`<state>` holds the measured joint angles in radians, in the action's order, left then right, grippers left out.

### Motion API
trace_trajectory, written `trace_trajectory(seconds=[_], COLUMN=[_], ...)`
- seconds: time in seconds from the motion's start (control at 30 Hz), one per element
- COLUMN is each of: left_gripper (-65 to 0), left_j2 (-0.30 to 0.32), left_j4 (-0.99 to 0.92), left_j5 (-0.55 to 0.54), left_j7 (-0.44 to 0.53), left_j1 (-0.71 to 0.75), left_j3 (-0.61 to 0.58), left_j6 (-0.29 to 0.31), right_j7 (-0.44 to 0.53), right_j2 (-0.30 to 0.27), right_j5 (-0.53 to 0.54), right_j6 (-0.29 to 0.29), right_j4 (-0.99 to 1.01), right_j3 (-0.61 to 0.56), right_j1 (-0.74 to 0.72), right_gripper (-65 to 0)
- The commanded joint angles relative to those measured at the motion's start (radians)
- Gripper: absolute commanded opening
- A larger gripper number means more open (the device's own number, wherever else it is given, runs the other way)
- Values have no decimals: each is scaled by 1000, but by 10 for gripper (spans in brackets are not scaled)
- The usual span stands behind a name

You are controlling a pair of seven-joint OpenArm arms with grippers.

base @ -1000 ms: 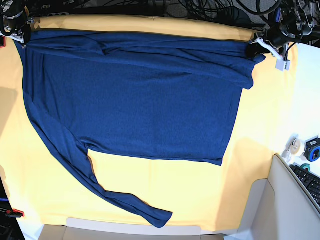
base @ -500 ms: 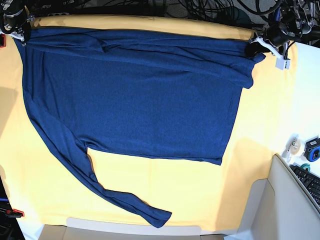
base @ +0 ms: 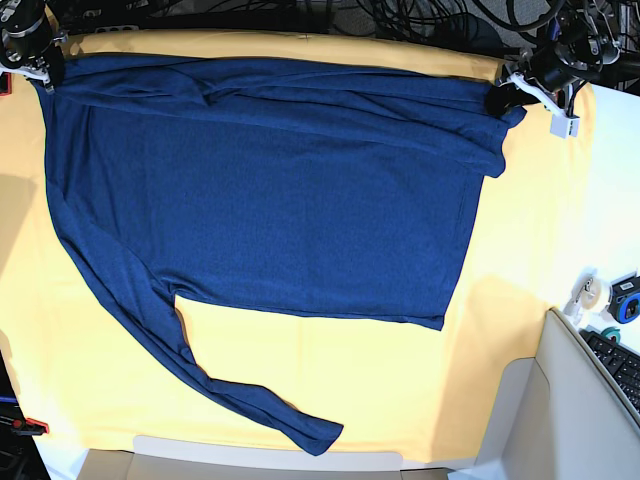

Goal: Fold the T-shirt properly
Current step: 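Open the right gripper and release the shirt edge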

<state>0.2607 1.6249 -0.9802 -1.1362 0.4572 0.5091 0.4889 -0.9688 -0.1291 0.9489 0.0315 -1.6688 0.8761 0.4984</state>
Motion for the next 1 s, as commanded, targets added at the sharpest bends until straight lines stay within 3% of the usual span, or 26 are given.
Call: trace_trajectory(seconds=[0.0, 0.1, 0.2, 0.4, 0.57, 0.97], left_gripper=[-523, -523, -522, -515, -467, -463], left_j2=[4, 4, 4, 7, 9, 9], left_j4=[1, 1, 1, 4, 5, 7], left_j5=[40, 40, 40, 40, 39, 36], left_j7=[-40, -40, -40, -51, -52, -52], left_j1=[8, 10, 10, 10, 12, 12], left_j3=[-2, -2, -2, -2, -4, -4], left_j6=[-12, -14, -14, -14, -14, -14], right_j7=[-62, -62, -62, -62, -60, -62], right_j2=[6, 22, 29, 32, 30, 29], right_j5=[-35, -35, -35, -35, -35, -35], right_j6=[23, 23, 23, 23, 23, 23], right_j4=[14, 14, 14, 9, 9, 3], right_j3=[-7, -7, -7, -7, -4, 142], right_j1=[12, 15, 24, 44, 73, 115], right_gripper=[-552, -446, -390, -384, -384, -384])
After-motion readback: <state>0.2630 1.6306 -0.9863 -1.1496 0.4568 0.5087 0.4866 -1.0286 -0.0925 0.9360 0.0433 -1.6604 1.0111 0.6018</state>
